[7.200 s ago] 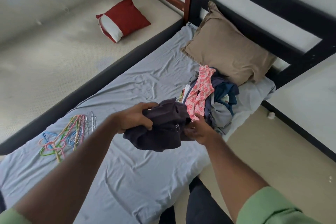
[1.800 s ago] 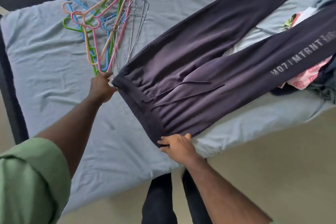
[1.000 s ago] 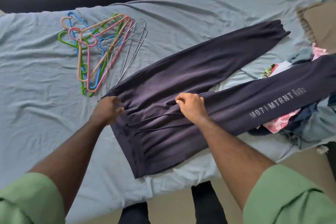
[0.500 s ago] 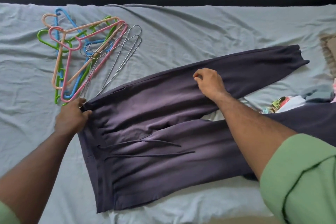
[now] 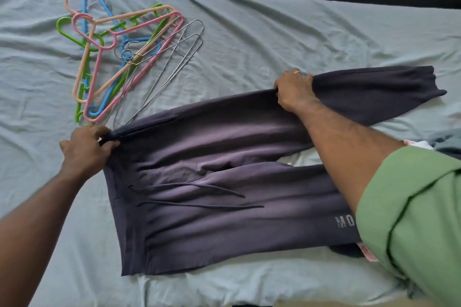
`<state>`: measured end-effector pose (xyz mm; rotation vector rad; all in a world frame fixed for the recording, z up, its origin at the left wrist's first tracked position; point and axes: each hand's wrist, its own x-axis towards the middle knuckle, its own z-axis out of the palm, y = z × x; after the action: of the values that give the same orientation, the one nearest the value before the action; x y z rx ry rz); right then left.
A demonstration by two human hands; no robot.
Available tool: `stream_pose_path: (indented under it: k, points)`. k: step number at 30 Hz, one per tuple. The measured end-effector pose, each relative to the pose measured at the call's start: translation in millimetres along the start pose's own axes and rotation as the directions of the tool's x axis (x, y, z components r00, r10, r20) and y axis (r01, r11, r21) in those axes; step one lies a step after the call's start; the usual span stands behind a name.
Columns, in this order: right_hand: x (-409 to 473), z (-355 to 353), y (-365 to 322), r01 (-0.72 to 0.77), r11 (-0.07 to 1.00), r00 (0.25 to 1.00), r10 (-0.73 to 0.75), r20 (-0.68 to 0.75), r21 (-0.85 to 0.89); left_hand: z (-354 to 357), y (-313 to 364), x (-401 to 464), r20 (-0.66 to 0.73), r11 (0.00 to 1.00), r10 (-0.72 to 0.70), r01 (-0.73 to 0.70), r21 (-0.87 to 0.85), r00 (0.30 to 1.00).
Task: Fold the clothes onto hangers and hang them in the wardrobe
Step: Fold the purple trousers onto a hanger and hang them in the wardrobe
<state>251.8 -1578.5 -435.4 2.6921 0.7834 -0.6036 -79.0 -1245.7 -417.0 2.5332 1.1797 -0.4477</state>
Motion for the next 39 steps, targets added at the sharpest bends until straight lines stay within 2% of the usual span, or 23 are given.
stream_pose_path:
  k: [5,8,10,13,18,22,25,28,32,36,39]
  points:
    - [-31,-7,35,0.206,0.973,0.958,-0.221,-0.183,-0.102,-15,-2,-34,-0.056,0.995,0.1,-0.1,-0.006,0.993]
    - [-64,-8,58,0.323,0.943,0.941,-0.311,-0.131,0.083,-18,-8,-61,-0.069,0.988,0.155,-0.155,0.011,0.985]
    - [-92,-3,71,0.338,0.91,0.941,-0.328,-0.081,0.241,-18,-15,-81,-0.071,0.98,0.196,-0.195,0.031,0.978]
    - [-141,13,88,0.364,0.876,0.931,-0.338,-0.136,0.316,-8,-25,-121,-0.098,0.971,0.239,-0.236,0.041,0.966]
    - [-232,59,106,0.559,0.797,0.827,-0.515,-0.223,0.231,28,-51,-192,-0.093,0.966,0.257,-0.259,-0.012,0.962]
    - [-288,132,108,0.623,0.775,0.777,-0.597,-0.202,0.105,76,-74,-243,0.028,0.905,0.402,-0.402,0.141,0.915]
    - [-310,171,100,0.604,0.796,0.787,-0.602,-0.136,-0.025,113,-78,-265,0.096,0.839,0.466,-0.474,0.268,0.88]
    - [-322,193,91,0.491,0.87,0.862,-0.492,-0.117,-0.045,138,-76,-280,0.087,0.88,0.362,-0.371,0.296,0.928]
    - [-331,195,78,0.44,0.895,0.894,-0.444,-0.06,-0.069,138,-70,-293,0.163,0.877,0.283,-0.324,0.356,0.945]
    - [-345,187,79,0.384,0.909,0.922,-0.367,0.125,-0.161,122,-48,-308,0.177,0.887,0.263,-0.31,0.342,0.948]
    - [-356,182,83,0.379,0.91,0.923,-0.358,0.143,-0.168,114,-13,-315,0.163,0.933,0.246,-0.279,0.228,0.956]
